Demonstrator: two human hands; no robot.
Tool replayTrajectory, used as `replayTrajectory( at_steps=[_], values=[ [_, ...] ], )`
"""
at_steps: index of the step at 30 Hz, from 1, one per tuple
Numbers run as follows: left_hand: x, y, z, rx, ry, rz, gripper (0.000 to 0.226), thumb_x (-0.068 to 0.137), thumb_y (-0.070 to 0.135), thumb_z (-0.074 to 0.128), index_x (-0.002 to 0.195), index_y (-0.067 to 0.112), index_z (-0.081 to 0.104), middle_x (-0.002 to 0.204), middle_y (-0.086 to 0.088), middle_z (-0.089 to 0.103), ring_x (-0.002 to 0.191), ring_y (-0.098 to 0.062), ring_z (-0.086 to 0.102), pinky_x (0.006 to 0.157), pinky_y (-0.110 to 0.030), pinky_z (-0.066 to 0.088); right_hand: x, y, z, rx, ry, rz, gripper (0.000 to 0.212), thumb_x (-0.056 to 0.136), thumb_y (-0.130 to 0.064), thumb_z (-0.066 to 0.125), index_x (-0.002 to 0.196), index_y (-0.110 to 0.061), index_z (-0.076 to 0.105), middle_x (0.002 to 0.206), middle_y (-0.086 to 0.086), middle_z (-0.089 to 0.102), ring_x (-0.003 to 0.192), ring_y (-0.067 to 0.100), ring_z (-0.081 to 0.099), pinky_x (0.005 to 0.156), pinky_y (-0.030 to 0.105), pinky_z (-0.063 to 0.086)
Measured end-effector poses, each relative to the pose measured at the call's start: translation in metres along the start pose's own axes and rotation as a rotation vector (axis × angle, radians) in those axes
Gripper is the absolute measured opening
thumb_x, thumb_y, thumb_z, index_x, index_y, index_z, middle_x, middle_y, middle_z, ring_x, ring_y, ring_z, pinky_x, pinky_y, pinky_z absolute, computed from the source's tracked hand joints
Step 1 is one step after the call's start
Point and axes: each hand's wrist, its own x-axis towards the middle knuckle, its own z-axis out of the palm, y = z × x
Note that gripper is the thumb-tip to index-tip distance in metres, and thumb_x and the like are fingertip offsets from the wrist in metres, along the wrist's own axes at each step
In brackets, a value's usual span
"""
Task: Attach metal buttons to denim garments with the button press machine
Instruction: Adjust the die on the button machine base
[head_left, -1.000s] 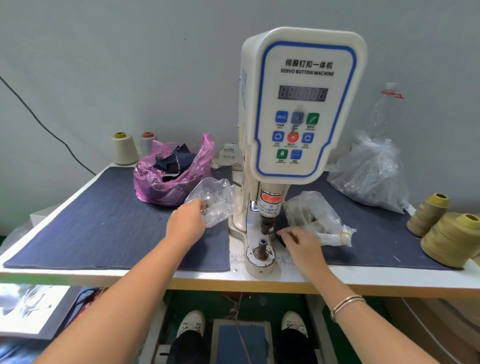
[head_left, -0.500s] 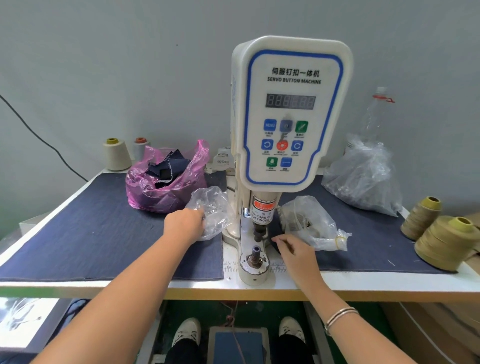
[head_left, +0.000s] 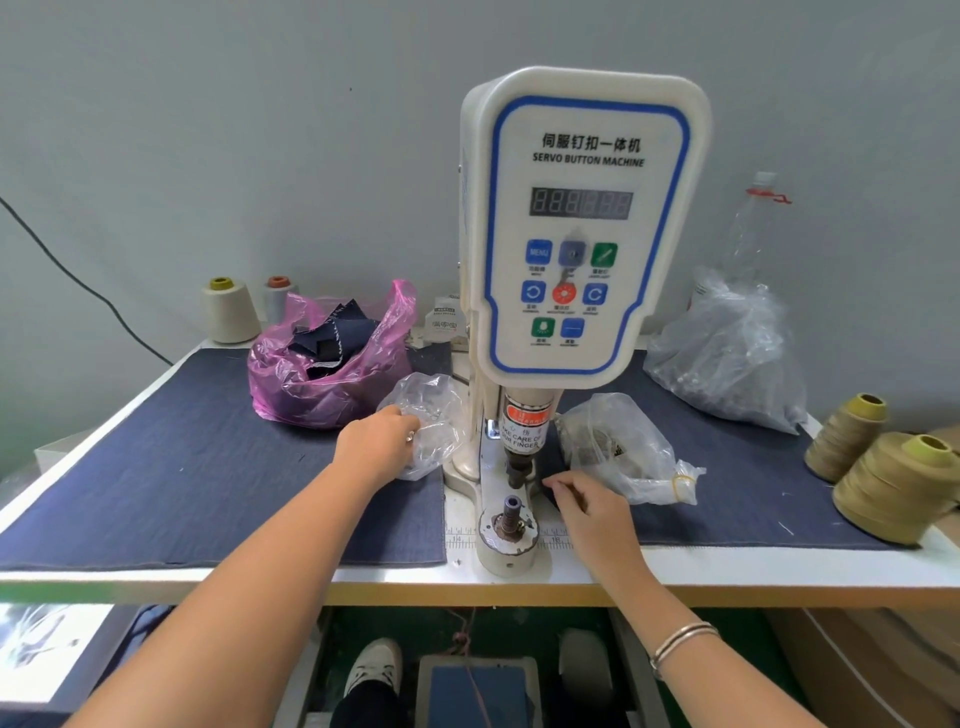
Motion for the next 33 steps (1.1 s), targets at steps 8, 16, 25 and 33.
replayTrajectory(
  at_steps=[8,16,25,33],
  values=[
    [-0.005,0.001,-0.001,-0.146,0.062,-0.108,0.013,0.088,0.014,0.050,0.085,0.025,0.057,0.104,0.001,0.062,0.089,-0.022,0.056,0.067,-0.030,0.038,-0.002,-0.001,-0.001,0.002,0.021,-0.027,0.017,0.094,-0.014,0.055,0.096,-0.025,0.068,0.087,-0.023,0.061,0.085,-0.011,0.056,0.074,0.000,0.039],
    [-0.006,-0.010,-0.002,-0.261,0.022,-0.117,0.016,0.084,0.010,0.056,0.081,0.023,0.066,0.097,-0.003,0.069,0.087,-0.024,0.060,0.070,-0.030,0.046,-0.002,-0.002,-0.001,-0.018,0.017,-0.040,0.016,0.095,-0.013,0.055,0.099,-0.021,0.069,0.089,-0.019,0.062,0.086,-0.009,0.056,0.075,-0.001,0.038],
    [-0.010,-0.019,0.005,-0.296,0.045,-0.135,0.018,0.088,0.015,0.059,0.102,0.019,0.068,0.104,-0.002,0.069,0.098,-0.023,0.062,0.080,-0.032,0.049,-0.004,-0.003,-0.003,-0.026,0.023,-0.052,0.016,0.095,-0.012,0.055,0.100,-0.018,0.069,0.092,-0.014,0.064,0.085,-0.006,0.057,0.075,0.001,0.040],
    [-0.016,-0.022,0.005,-0.341,0.037,-0.131,0.023,0.084,0.010,0.060,0.101,0.021,0.071,0.097,0.000,0.068,0.092,-0.021,0.062,0.077,-0.029,0.047,-0.004,-0.002,-0.001,-0.042,0.031,-0.061,0.016,0.095,-0.013,0.055,0.101,-0.019,0.069,0.091,-0.017,0.063,0.083,-0.008,0.056,0.074,0.000,0.040]
  ],
)
